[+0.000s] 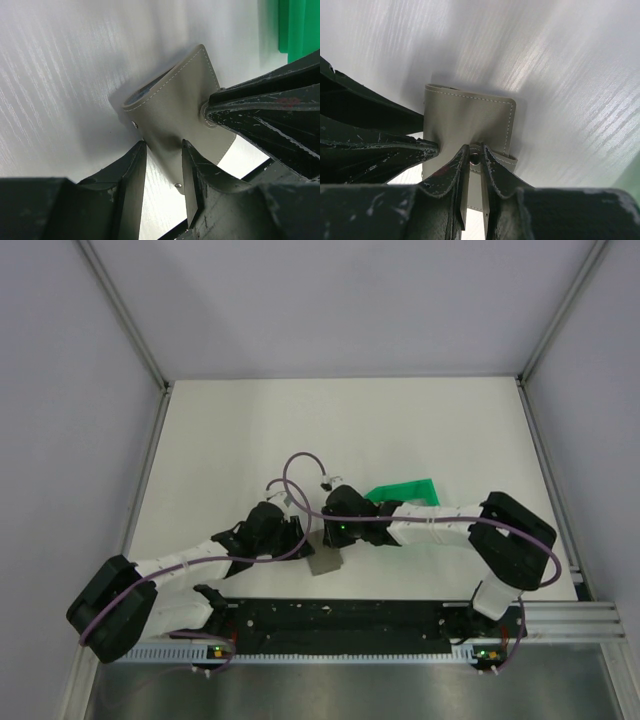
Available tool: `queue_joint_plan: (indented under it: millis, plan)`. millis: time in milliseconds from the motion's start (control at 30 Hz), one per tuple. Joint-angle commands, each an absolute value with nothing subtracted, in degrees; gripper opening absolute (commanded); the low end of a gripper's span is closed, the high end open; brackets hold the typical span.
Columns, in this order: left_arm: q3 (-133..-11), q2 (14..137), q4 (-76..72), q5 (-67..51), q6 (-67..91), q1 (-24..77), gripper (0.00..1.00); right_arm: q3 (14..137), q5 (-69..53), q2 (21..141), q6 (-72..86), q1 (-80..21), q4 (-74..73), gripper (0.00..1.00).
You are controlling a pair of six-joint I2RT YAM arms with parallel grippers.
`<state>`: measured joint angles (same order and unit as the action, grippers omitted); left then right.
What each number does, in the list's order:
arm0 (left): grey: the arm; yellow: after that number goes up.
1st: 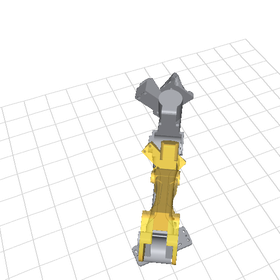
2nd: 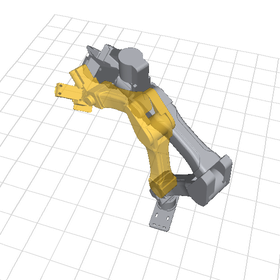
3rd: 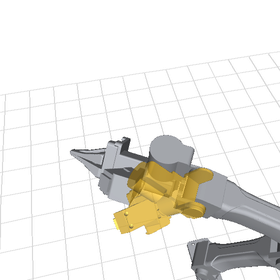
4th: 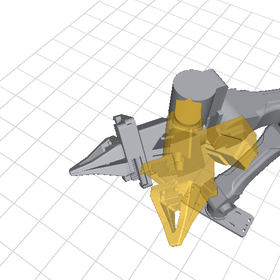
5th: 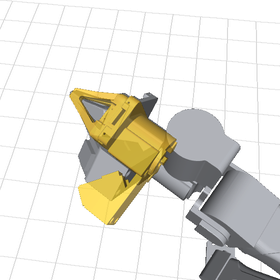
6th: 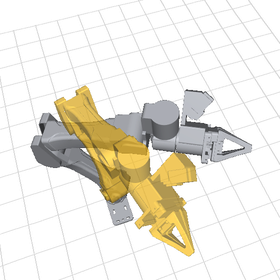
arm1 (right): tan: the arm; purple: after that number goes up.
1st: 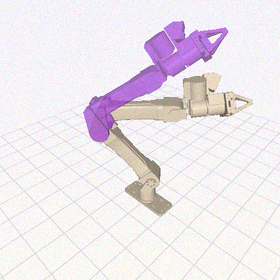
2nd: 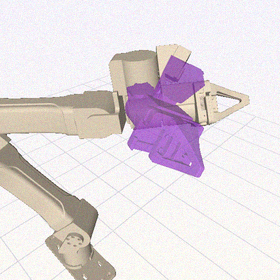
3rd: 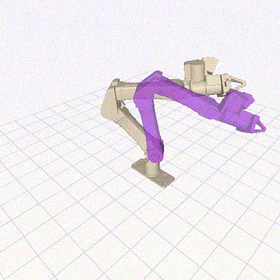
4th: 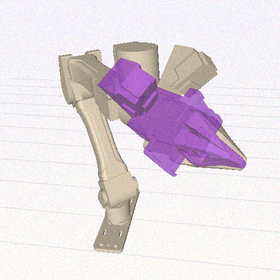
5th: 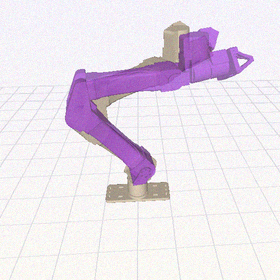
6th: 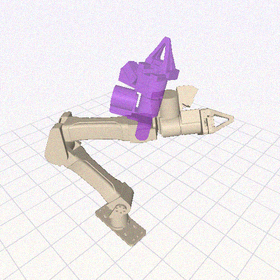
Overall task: Put the credit cards into the card holder
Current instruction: Close the card holder at the center of the board.
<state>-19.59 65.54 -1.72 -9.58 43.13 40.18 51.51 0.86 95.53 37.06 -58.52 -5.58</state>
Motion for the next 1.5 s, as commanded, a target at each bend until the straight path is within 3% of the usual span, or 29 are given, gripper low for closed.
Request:
queue_joint_plan:
  millis: [0,567,1467]
  plan:
    - [-19.07,65.48,-4.57,-9.67,43.07,40.34,0.38,53.44,3.34,91.06,35.42,-59.41,-5.89,0.15]
    - [-19.34,65.48,-4.66,-10.46,42.54,40.34,0.38,47.29,3.34,87.54,39.02,-58.62,-5.28,0.15]
    - [-19.6,65.57,-5.36,-11.07,42.1,40.34,0.39,49.22,0.35,93.34,39.37,-58.18,-2.99,0.14]
